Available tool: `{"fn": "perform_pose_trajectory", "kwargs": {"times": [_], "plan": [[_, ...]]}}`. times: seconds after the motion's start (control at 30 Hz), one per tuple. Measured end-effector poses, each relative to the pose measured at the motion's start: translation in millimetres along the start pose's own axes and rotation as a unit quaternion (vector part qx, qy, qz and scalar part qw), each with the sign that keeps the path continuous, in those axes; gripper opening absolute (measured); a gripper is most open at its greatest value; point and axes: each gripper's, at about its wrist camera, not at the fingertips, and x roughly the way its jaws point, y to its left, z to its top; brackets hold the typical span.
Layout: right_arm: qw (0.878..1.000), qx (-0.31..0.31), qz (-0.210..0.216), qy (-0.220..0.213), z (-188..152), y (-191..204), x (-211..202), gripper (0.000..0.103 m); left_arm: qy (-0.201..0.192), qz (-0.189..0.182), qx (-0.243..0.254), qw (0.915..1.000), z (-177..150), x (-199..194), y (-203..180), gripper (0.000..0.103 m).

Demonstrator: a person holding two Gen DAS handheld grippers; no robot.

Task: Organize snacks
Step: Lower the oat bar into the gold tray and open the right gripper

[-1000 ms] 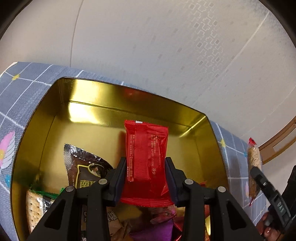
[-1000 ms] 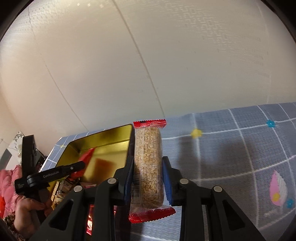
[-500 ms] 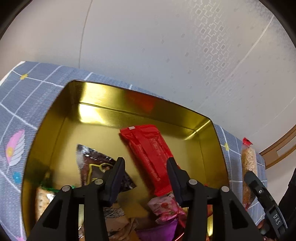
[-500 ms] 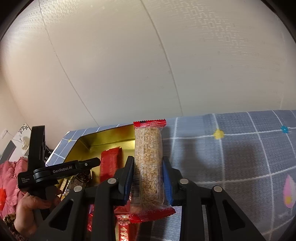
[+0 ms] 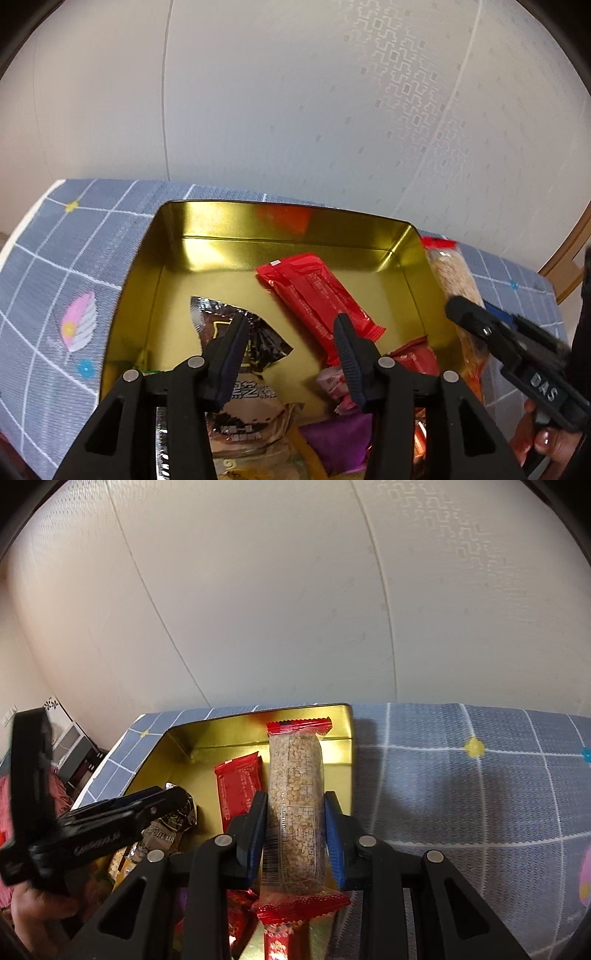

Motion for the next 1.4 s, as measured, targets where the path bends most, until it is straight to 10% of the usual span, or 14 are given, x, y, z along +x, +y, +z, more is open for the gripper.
{"fn": "perform_pose_trajectory", "kwargs": {"times": [1.4], "plan": [[0.997, -0.023, -0.033, 0.070, 35, 3, 68, 0.033, -0.040, 0.176, 0.053, 0.9821, -24, -38, -10, 0.049]]}}
